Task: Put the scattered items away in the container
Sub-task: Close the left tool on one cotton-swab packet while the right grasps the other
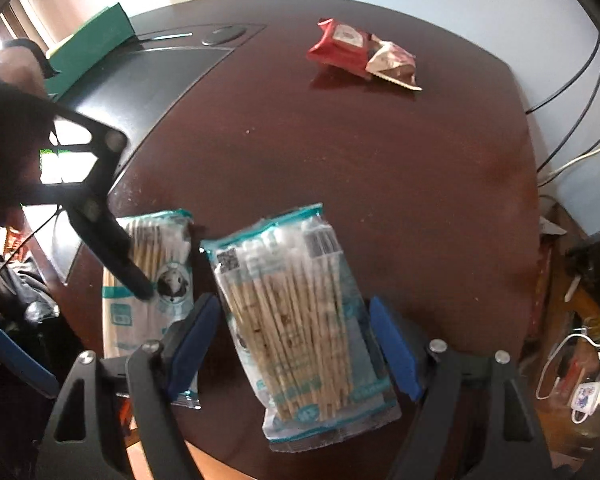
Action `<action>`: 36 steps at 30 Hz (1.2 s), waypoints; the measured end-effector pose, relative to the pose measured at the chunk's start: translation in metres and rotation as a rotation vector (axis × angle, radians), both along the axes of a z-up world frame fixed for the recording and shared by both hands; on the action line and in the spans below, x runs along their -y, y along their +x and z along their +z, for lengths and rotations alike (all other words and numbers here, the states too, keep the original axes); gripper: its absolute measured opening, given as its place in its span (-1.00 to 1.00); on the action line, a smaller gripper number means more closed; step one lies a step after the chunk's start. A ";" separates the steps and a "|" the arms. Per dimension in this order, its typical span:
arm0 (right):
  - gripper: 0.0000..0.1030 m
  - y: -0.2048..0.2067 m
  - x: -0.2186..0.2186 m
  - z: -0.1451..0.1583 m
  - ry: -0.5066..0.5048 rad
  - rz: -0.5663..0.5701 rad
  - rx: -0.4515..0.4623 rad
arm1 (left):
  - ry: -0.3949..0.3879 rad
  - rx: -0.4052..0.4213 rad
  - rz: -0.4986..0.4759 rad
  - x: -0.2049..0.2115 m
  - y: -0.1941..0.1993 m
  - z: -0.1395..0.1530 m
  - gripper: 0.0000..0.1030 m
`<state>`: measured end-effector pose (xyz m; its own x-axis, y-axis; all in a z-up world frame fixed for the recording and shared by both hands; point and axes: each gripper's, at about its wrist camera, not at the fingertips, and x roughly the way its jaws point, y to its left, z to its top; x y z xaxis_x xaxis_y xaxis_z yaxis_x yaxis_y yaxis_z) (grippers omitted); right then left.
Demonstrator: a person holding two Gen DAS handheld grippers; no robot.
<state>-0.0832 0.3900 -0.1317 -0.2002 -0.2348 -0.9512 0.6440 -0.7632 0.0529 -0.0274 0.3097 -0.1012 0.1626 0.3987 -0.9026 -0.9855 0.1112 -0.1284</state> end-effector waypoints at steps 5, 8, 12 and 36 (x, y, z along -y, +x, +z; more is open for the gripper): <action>0.56 -0.002 0.000 -0.007 0.033 0.026 0.012 | -0.010 0.032 0.004 -0.005 -0.011 -0.012 0.99; 0.56 -0.004 0.000 -0.008 0.039 0.032 0.013 | -0.029 0.037 0.002 -0.002 -0.009 -0.022 0.99; 0.54 -0.002 0.000 -0.010 0.057 0.044 0.000 | -0.037 0.021 -0.016 0.001 -0.010 -0.029 0.99; 0.05 0.000 -0.002 -0.009 0.038 -0.125 -0.043 | -0.087 -0.143 0.121 0.019 -0.017 -0.030 0.46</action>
<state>-0.0834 0.3922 -0.1411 -0.2664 -0.1691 -0.9489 0.5447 -0.8386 -0.0035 -0.0439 0.2905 -0.1316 -0.0145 0.3272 -0.9448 -0.9998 -0.0145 0.0103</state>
